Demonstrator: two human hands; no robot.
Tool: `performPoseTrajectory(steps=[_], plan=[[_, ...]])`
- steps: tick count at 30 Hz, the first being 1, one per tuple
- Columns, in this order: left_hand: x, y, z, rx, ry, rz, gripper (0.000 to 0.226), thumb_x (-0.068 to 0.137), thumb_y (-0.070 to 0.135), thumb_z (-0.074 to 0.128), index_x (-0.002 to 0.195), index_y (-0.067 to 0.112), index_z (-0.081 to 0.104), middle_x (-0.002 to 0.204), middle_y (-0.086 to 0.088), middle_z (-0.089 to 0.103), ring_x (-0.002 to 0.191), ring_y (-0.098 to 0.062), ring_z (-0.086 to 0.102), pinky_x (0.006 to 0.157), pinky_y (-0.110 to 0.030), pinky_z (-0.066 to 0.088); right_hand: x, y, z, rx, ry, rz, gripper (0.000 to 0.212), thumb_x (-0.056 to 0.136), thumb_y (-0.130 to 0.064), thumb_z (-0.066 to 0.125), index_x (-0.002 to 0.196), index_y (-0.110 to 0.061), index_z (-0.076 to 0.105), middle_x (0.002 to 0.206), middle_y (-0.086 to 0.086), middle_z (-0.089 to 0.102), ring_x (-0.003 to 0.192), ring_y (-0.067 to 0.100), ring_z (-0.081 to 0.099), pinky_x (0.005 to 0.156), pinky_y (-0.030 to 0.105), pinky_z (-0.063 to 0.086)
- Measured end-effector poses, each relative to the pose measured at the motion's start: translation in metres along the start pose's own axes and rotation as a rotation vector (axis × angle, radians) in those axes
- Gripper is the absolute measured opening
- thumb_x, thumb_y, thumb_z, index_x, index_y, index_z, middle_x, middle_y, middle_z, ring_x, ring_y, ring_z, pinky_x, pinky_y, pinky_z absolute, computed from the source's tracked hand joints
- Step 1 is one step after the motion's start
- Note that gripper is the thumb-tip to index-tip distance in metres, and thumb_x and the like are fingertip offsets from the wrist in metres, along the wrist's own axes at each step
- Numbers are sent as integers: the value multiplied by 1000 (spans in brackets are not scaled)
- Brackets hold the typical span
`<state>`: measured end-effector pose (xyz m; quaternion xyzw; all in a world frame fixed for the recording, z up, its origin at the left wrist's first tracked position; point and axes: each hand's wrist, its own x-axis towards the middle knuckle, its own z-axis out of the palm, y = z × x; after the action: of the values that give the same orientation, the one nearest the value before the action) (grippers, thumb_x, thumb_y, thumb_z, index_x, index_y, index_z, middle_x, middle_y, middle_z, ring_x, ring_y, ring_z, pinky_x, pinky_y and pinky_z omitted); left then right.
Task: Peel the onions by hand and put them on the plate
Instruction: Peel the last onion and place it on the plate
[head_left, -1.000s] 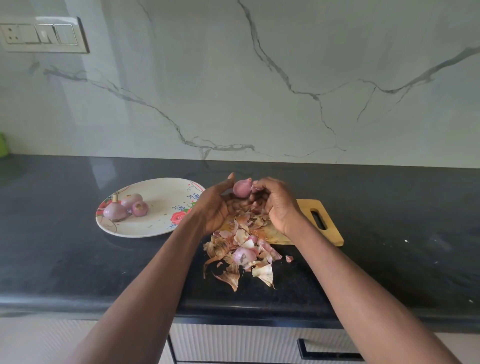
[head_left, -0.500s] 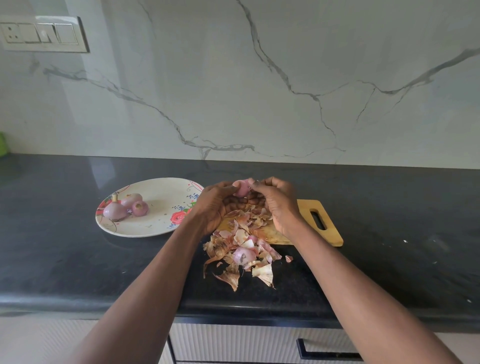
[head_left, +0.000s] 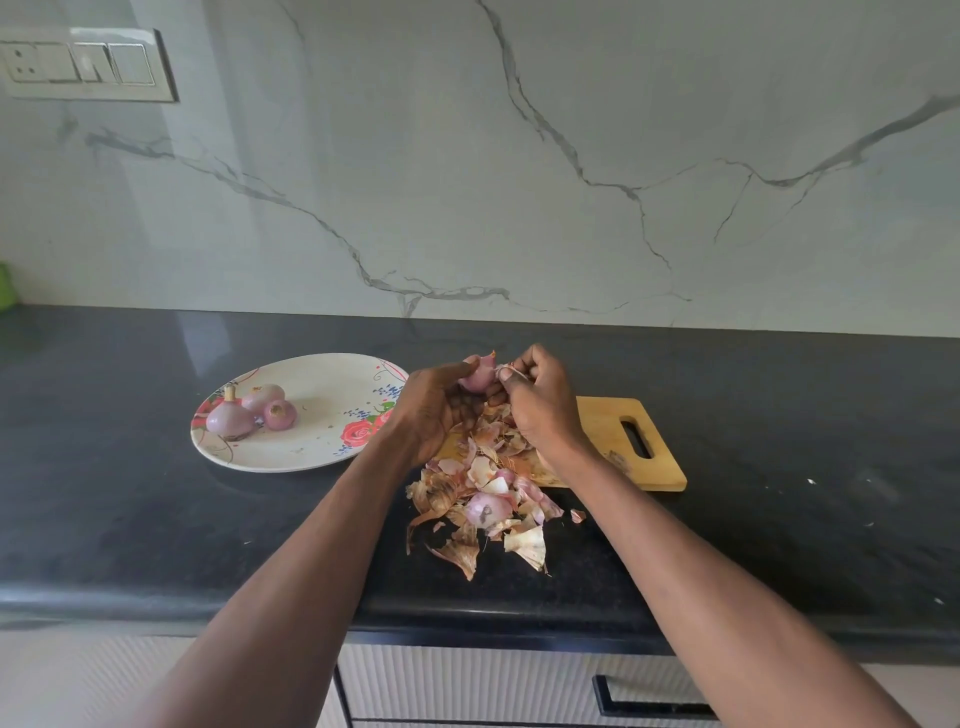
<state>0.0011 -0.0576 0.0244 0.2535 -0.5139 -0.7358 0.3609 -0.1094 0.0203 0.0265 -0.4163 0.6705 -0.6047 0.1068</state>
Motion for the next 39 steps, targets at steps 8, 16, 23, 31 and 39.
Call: performPoseTrajectory(steps=[8,16,23,31,39], plan=[[-6,6,2,-116,-47,-32,20,100,17,48,100,0,60,70,-10,63,52,-15,52,40,-21,40,1,2,2,364,39,174,13,94,3,54,86,-7,51,90,22,66,73,31,72,71,47,57],[0,11,-16,-305,6,-14,36,96,27,43,107,-2,61,69,-9,55,43,-12,44,32,-20,35,3,5,-22,321,128,129,12,92,2,53,100,-6,51,87,17,61,55,13,58,44,22,46],[-2,10,-11,-349,-29,-18,22,102,16,48,114,0,57,86,-22,65,60,-20,59,50,-23,52,-3,5,-6,-242,-114,-116,29,87,-13,64,59,-6,61,56,5,57,46,12,43,52,24,44],[4,1,-11,-140,-42,51,20,100,16,58,115,6,68,94,-11,74,77,-17,69,67,-28,59,-2,2,-10,-50,-15,-155,30,87,-40,72,99,-13,76,85,-4,74,70,10,69,59,20,52],[4,-2,-11,-99,-59,55,17,98,6,59,113,1,66,97,-19,74,82,-26,72,72,-31,63,5,9,-9,-71,45,-170,21,92,-23,69,105,-8,75,96,-3,73,83,3,65,64,5,44]])
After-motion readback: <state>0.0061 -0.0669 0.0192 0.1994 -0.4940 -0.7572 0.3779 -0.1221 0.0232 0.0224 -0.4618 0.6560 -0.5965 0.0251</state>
